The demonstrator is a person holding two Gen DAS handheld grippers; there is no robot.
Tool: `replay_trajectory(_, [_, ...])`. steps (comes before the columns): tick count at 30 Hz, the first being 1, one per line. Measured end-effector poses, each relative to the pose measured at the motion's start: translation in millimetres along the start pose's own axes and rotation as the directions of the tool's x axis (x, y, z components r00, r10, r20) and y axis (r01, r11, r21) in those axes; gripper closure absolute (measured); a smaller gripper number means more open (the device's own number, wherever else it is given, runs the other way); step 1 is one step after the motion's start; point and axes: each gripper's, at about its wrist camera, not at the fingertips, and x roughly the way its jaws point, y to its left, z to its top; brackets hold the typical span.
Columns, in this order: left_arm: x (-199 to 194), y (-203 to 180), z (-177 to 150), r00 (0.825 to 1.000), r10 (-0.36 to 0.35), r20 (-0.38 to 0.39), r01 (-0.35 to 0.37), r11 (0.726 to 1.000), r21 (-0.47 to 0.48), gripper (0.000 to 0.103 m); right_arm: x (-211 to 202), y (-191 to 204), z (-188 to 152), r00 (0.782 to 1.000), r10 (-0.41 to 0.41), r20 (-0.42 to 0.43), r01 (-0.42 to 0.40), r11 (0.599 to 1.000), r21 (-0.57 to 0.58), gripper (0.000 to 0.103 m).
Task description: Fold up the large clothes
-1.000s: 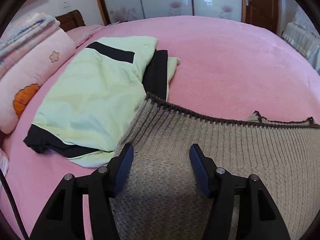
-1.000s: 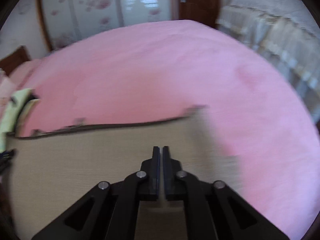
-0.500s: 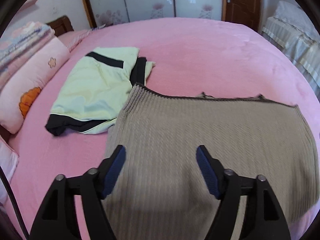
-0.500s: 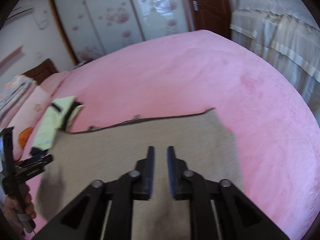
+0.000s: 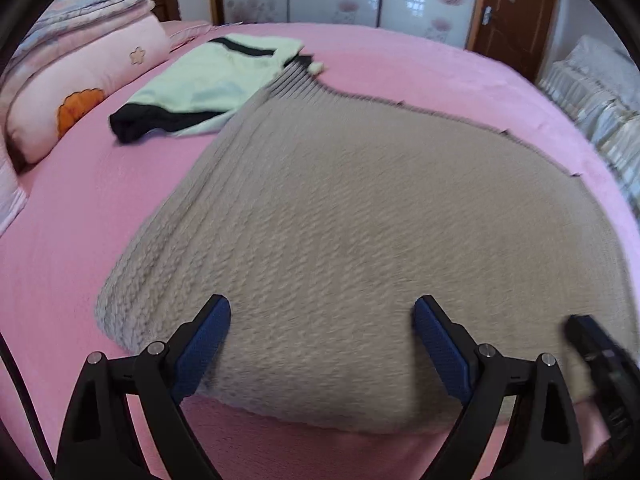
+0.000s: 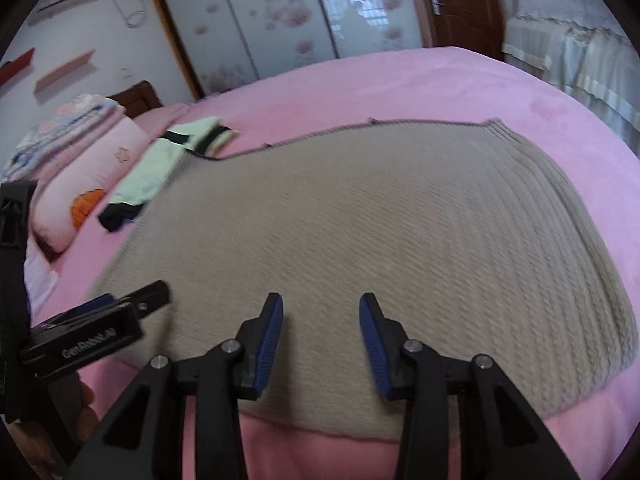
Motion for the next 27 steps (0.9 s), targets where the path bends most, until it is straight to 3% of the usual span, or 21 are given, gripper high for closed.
replay_trajectory(3, [7, 17, -6, 1.000, -0.023, 0.004, 0.023, 1.000, -0.009, 0.011, -8, -38, -2, 0.999, -0.053, 0.000, 0.053, 0.998, 0.027, 0.082])
replay_trajectory(7, [3, 40, -6, 1.000, 0.003, 0.030, -0.002, 1.000, -0.013, 0.011, -28, -91, -9, 0.984, -0.179, 0.011, 0.178, 0.983, 0.052, 0.085])
replay_trajectory(9, [3, 51, -6, 0.999, 0.010, 0.031, -0.009, 1.000, -0.027, 0.012, -37, -115, -15, 0.985, -0.170, -0.003, 0.169, 0.980, 0.104, 0.093])
replay_trajectory(11, [2, 57, -7, 0.999, 0.033, 0.032, -0.032, 0.999, -0.031, 0.013, -43, -122, -20, 0.984, -0.180, -0.003, 0.179, 0.976, 0.125, 0.093])
replay_trajectory(16, [-11, 60, -9, 0.999, 0.042, 0.011, -0.042, 0.999, -0.018, 0.014, -59, -108, -30, 0.974, -0.227, 0.012, 0.224, 0.968, 0.113, 0.090])
replay_trajectory(18, [-22, 57, -10, 0.998, 0.061, 0.005, -0.061, 0.998, -0.005, 0.014, -67, -99, -32, 0.979, -0.202, 0.015, 0.198, 0.972, 0.127, 0.090])
replay_trajectory(20, [-38, 57, -11, 0.999, 0.034, 0.006, -0.034, 0.999, -0.003, 0.014, -77, -89, -34, 0.984, -0.175, 0.024, 0.171, 0.977, 0.127, 0.090])
replay_trajectory(23, [-66, 57, -18, 1.000, -0.006, 0.009, 0.006, 1.000, -0.011, 0.013, -99, -66, -34, 0.987, -0.144, 0.065, 0.137, 0.986, 0.097, 0.090])
replay_trajectory(27, [-95, 54, -32, 1.000, -0.002, 0.013, 0.002, 1.000, 0.013, 0.013, -123, -37, -40, 0.988, -0.112, 0.106, 0.110, 0.994, 0.030, 0.087])
